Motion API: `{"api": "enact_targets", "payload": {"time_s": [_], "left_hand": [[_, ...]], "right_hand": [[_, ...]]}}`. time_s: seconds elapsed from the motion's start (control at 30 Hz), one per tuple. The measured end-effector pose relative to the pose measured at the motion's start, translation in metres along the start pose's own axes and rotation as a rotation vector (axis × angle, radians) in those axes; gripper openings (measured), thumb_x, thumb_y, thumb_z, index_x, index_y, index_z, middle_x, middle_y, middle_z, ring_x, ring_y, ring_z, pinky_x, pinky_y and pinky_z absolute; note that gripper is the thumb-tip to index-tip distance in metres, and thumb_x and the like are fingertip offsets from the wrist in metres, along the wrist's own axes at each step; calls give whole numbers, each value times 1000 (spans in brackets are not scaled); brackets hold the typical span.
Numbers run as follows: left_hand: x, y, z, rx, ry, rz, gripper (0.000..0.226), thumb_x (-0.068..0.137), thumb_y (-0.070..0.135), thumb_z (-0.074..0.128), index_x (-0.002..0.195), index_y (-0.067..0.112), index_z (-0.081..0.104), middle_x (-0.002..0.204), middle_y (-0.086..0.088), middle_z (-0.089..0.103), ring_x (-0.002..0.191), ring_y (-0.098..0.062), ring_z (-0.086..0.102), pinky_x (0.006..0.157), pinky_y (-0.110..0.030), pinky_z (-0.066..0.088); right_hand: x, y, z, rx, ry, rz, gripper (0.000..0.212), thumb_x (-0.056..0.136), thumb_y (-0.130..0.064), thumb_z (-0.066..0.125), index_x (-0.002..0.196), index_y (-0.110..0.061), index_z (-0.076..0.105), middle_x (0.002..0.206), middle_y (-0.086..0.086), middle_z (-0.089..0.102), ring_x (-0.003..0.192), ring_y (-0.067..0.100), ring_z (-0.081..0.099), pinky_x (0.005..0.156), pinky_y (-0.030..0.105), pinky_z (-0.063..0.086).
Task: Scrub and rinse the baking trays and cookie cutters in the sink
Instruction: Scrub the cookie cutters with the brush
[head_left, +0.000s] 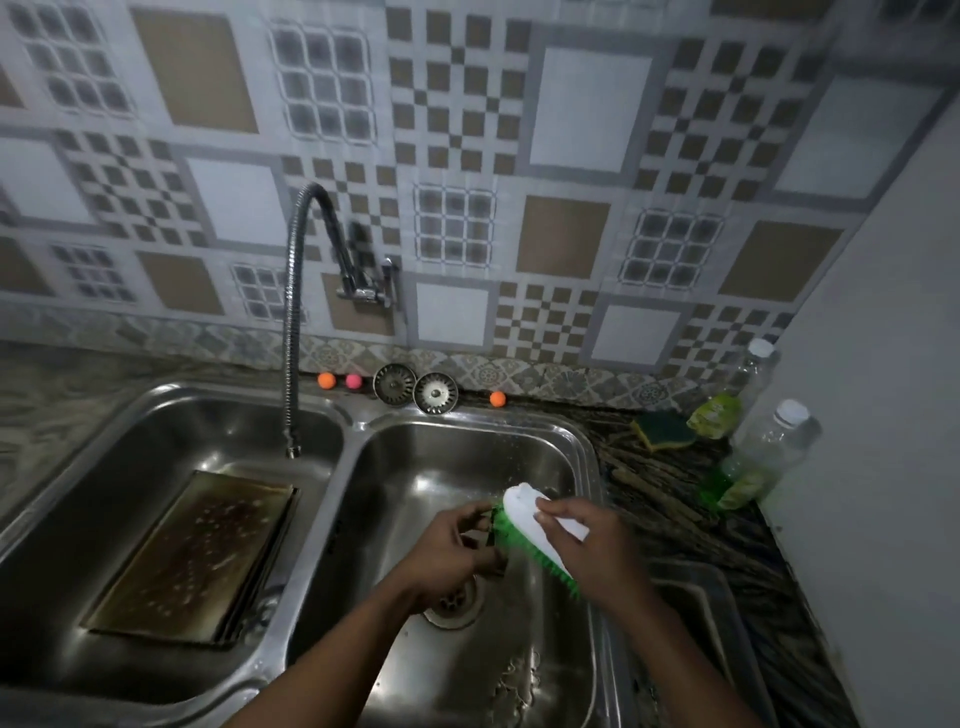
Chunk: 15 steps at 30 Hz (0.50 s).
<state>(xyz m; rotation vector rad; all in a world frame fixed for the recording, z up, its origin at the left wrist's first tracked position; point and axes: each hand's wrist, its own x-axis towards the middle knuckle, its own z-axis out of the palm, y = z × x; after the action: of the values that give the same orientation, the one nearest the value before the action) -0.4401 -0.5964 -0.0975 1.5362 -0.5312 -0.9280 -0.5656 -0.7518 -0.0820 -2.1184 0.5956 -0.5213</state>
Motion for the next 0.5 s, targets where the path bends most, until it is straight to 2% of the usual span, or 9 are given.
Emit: {"api": "enact_targets", "payload": {"time_s": [0.07,0.2,0.33,0.4,0.5], "left_hand": [[-2,5,-3,-3,-1,5,59,77,-15,65,123,22,64,103,-7,68,81,-25,71,76,-39,61],[-2,7,-5,-10,-40,30,58,78,-14,66,122,23,64,107,-10,69,85,-25,71,75,-40,60],[2,4,-6,-152,-29,26,60,78,-12,68,130,17,60,118,-19,66,96,-34,68,86,-56,55],[3,5,-5,-243,-85,37,60,78,-11,68,131,15,59,118,-18,68,97,-32,68,90,-55,53],[6,7,-3,-396,-93,20,59,81,-15,64,131,15,56,117,-17,69,97,-31,68,82,-47,57]], "right_hand": [[-4,-4,3,-28,15,-58,14,82,-30,75,94,-36,75,95,-26,70,92,-6,64,81,21,51],[-2,-7,2,-8,44,0,12,82,-32,74,90,-40,74,95,-28,70,93,-7,64,82,22,51],[2,-16,1,93,127,62,18,84,-24,73,85,-42,70,93,-35,67,94,-11,62,81,10,46],[5,-18,3,135,167,87,19,85,-22,72,85,-41,69,89,-32,69,92,-11,62,78,9,44],[8,-20,5,202,242,115,16,85,-23,72,85,-39,70,90,-22,71,90,-7,64,77,16,46]]}}
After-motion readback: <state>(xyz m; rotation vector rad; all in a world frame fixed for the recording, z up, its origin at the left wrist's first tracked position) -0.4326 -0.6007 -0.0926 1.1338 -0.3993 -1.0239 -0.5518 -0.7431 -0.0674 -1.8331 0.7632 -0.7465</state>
